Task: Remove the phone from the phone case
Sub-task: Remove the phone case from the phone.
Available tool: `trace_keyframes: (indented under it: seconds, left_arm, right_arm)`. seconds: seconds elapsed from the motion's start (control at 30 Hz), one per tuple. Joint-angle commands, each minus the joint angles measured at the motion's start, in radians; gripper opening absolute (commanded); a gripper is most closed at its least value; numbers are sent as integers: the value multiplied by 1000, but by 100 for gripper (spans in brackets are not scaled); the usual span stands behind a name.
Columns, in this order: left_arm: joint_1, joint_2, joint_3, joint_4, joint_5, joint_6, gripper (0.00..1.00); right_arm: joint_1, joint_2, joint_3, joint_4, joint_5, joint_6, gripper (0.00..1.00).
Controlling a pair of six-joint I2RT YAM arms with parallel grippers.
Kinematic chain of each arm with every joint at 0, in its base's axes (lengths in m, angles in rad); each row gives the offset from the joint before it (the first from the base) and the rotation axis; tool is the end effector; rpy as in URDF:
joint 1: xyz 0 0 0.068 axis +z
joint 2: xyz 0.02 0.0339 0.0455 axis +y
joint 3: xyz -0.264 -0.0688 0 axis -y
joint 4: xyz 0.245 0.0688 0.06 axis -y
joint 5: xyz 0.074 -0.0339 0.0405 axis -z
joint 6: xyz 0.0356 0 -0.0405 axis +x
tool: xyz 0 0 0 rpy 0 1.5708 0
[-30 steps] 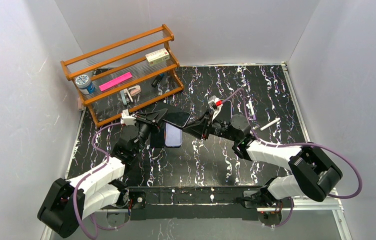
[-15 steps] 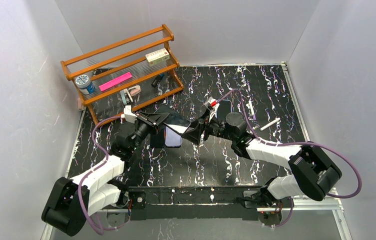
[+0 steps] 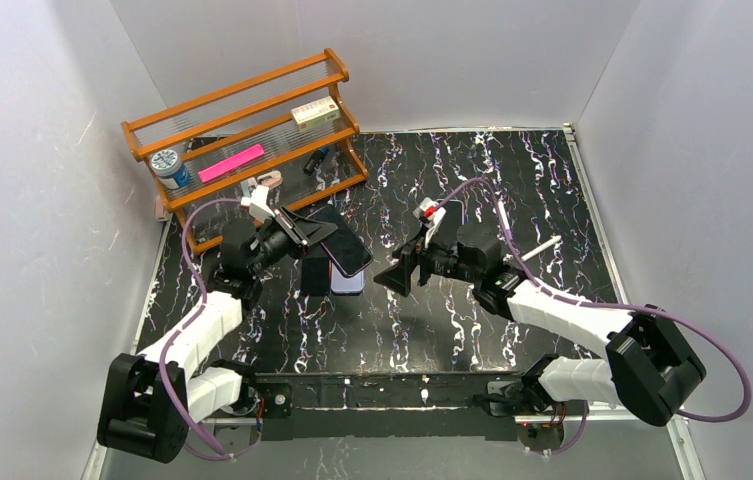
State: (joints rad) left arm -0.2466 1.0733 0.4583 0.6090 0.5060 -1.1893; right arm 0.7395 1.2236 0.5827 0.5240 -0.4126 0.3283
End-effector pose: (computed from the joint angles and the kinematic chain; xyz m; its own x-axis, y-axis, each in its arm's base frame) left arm 0.2226 -0.0738 0.2525 -0.6366 -0.6769 -0.3696 0.2491 0.2731 -0.9292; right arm 0.1886 0.1914 0.2509 -0.3755 0.0573 -0.9251 -0.8351 0.4119 0.3645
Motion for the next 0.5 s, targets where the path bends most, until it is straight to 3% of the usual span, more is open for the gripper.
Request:
trace_keyframes:
  seconds: [0.0, 0.23, 0.47]
  left_arm:
    - [9, -20, 126, -130, 154, 190, 0]
    - [9, -27, 207, -271, 262, 351, 0]
    - [10, -29, 224, -253, 358, 374, 0]
  right_arm:
    - [-6, 4, 81, -142, -36, -117, 99]
    - [-8, 52, 97, -87, -285, -199, 95]
    - [-7, 121, 187, -118, -451, -266, 84]
